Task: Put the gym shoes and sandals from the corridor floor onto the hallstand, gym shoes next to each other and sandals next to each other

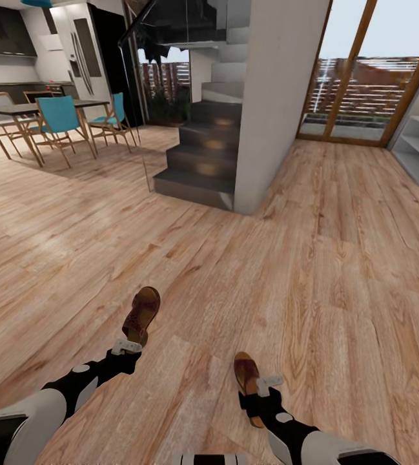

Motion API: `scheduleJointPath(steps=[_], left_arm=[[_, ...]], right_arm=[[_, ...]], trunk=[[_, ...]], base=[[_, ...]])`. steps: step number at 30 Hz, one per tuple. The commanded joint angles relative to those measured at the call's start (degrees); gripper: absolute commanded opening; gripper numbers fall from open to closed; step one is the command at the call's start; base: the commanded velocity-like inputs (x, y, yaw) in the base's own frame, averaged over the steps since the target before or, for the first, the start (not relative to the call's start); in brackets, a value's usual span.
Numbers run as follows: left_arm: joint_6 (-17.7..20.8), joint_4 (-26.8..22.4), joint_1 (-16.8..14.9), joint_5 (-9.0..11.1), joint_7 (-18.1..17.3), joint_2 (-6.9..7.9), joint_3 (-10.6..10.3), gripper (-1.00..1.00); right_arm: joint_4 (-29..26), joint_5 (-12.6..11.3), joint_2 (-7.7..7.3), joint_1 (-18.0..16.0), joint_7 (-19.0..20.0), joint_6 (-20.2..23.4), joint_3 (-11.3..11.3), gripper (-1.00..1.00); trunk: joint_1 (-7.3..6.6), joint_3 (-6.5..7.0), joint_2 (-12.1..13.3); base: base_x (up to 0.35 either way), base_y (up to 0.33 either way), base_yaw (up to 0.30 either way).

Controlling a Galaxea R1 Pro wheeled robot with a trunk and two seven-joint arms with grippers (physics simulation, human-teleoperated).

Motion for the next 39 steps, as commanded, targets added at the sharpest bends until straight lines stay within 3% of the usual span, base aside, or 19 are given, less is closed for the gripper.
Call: scheduleJointPath(steps=[1,15,16,21,25,39], left_arm=[[0.01,-0.01,0.0,0.03,-0.06,0.0,0.04,-1.0],[-0.1,0.04,0.0,0.15,-0.33,-0.19,-0.01,-1.0],[-0.16,0.0,0.0,0.17,-0.55,-0.53,-0.14,-1.0],[-0.57,-5.27,0.0,0.13,-2.83,-5.73,-0.2,-1.0],[-0.59,-8.21,0.0,0.1,-3.3,-7.48,0.01,-1.0],[-0.59,-9.5,0.0,0.02,-3.45,-7.56,0.21,-1.0]], right_arm=[[0.0,0.0,-0.09,0.03,-0.02,-0.02,-0.04,1.0],[0.0,-0.81,-0.57,0.08,-0.04,-0.06,-0.28,1.0],[0.0,-0.93,-0.57,0.08,-0.05,-0.06,-0.27,1.0],[0.0,-1.15,-0.59,0.08,-0.05,-0.06,-0.25,1.0],[0.0,-1.2,-0.59,0.08,-0.04,-0.06,-0.28,1.0],[0.0,-1.2,-0.59,0.08,-0.06,-0.06,-0.29,1.0]], trunk=[[0.0,-0.1,0.0],[0.0,-1.41,0.0],[0.0,-1.51,0.0],[0.0,-1.97,0.0],[0.0,-2.35,0.0],[0.0,-3.67,0.0]], base=[[0.0,0.0,0.0],[0.0,0.0,0.0],[0.0,0.0,0.0],[0.0,0.0,0.0],[0.0,0.0,0.0],[0.0,0.0,0.0]])
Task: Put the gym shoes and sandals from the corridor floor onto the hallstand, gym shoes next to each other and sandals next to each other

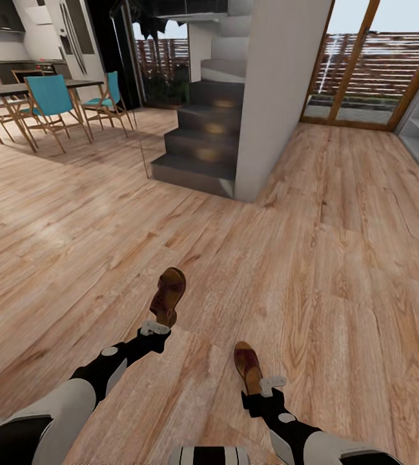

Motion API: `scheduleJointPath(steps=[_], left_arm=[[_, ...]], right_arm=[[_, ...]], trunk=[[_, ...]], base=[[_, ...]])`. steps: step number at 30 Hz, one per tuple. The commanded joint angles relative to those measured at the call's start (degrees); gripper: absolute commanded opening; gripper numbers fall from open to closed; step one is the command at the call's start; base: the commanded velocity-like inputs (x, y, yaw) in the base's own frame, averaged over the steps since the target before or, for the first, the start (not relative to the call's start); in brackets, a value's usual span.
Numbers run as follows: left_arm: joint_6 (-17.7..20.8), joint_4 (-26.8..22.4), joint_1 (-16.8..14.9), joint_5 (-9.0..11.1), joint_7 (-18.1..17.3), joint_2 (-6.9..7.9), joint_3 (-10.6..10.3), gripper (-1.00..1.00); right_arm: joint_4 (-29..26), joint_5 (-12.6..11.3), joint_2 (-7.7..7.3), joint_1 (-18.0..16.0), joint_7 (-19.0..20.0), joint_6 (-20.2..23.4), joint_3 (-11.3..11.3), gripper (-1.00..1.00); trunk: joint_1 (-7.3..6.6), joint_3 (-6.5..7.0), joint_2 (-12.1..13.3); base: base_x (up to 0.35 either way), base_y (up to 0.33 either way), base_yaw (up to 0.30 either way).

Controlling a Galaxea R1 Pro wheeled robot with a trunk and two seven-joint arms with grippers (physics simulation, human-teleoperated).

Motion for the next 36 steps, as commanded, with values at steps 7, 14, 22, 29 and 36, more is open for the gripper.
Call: scheduleJointPath(steps=[7,14,22,29,36], left_arm=[[0.06,-0.01,0.0,0.04,0.04,0.0,0.02,-1.0],[0.0,-0.01,0.0,0.04,0.02,0.0,0.02,-1.0],[0.04,-0.01,0.0,0.04,0.0,0.0,0.02,-1.0],[0.04,-0.01,0.0,0.04,0.0,0.0,0.02,-1.0],[0.04,-0.01,0.0,0.04,0.04,0.0,0.02,-1.0]], right_arm=[[-0.03,0.04,-0.02,0.0,0.0,0.0,-0.04,1.0],[-0.08,0.04,-0.07,0.0,0.0,0.0,-0.05,1.0],[-0.15,-0.25,-0.4,0.0,0.0,0.0,-0.13,1.0],[-0.18,-0.45,-1.29,0.0,0.0,-0.5,-0.13,1.0],[-0.18,-0.66,-1.91,0.0,0.0,-3.61,-0.08,1.0]], trunk=[[0.0,-0.66,0.0],[0.0,-1.32,0.0],[0.0,-2.07,0.0],[0.0,-2.73,0.0],[0.0,-3.39,0.0]], base=[[0.0,0.0,0.0],[0.0,0.0,0.0],[0.0,0.0,0.0],[0.0,0.0,0.0],[0.0,0.0,0.0]])
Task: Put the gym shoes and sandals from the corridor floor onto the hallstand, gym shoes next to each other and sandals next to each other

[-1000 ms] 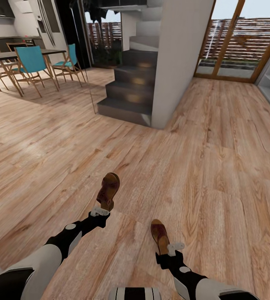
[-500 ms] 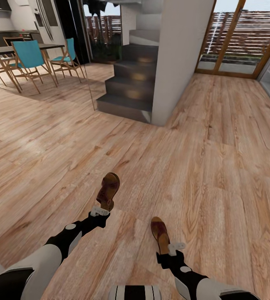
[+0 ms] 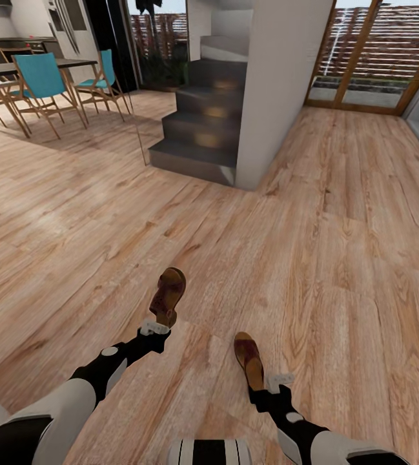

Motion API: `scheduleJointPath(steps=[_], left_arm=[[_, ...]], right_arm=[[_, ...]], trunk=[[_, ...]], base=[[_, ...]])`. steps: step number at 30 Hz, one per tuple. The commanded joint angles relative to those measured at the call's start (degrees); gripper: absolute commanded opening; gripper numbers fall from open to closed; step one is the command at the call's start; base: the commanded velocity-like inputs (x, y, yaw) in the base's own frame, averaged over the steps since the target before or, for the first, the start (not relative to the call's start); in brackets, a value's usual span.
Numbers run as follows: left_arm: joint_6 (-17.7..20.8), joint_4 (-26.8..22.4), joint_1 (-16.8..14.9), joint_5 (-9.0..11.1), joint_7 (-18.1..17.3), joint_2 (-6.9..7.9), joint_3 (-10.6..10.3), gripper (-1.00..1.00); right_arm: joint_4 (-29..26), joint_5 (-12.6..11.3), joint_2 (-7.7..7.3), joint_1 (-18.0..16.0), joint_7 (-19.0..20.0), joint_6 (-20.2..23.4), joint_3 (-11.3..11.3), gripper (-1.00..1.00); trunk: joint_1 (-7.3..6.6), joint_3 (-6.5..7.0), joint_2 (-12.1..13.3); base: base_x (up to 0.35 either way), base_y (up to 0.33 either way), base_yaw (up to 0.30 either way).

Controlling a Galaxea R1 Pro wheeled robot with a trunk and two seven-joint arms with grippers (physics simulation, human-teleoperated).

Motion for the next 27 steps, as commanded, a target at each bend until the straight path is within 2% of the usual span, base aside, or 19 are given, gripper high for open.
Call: scheduleJointPath(steps=[1,27], left_arm=[[0.01,-0.01,0.0,0.03,-0.04,0.0,0.03,-1.0],[0.04,-0.01,0.0,0.03,0.0,-0.09,0.03,-1.0]], right_arm=[[0.0,-0.01,0.0,0.0,0.0,-0.09,0.01,1.0],[0.11,0.13,1.2,0.0,0.0,-0.27,0.03,1.0]], trunk=[[0.0,-0.1,0.0],[0.0,-0.99,0.0]], base=[[0.0,0.0,0.0],[0.0,0.0,0.0]])
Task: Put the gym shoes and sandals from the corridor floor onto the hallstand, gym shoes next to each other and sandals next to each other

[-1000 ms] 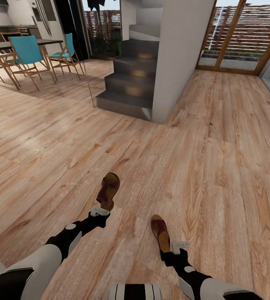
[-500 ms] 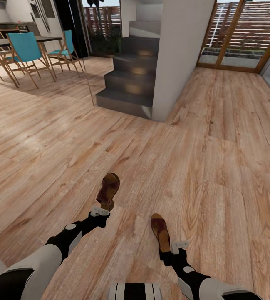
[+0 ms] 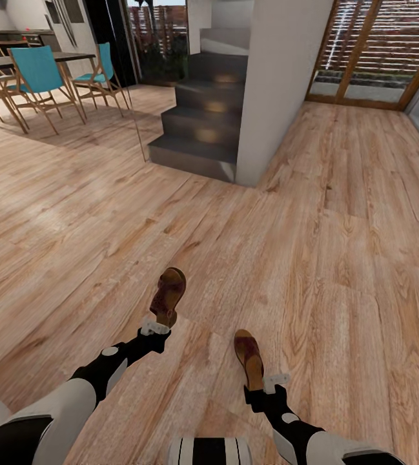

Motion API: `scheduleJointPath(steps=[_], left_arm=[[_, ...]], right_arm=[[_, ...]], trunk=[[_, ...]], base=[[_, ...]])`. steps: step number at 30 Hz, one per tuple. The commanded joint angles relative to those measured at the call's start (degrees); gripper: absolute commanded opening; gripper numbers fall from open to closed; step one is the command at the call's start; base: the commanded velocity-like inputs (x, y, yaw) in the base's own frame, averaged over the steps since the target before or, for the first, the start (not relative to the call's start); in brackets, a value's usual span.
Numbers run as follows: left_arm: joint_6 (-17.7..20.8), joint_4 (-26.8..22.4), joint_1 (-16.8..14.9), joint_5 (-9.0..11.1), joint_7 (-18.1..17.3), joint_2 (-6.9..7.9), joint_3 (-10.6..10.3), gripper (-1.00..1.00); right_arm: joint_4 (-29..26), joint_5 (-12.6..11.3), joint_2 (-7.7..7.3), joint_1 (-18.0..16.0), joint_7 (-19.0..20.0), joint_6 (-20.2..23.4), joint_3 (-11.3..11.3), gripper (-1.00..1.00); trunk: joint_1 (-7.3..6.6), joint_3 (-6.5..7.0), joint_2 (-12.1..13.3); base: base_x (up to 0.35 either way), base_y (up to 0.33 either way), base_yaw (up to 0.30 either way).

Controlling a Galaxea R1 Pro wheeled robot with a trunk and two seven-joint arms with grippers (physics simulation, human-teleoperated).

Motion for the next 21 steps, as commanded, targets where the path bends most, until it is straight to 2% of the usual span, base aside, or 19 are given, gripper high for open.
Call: scheduleJointPath(steps=[1,21], left_arm=[[0.0,-0.01,0.0,0.03,-0.03,0.0,0.03,-1.0],[0.0,-0.01,0.0,0.03,-0.03,0.0,0.03,-1.0]], right_arm=[[0.0,-0.02,-0.01,0.0,0.0,-0.02,0.0,1.0],[-0.02,-0.1,-0.08,0.0,0.0,0.01,-0.01,1.0]], trunk=[[0.0,-0.09,0.0],[0.0,-1.94,0.0]], base=[[0.0,0.0,0.0],[0.0,0.0,0.0]])
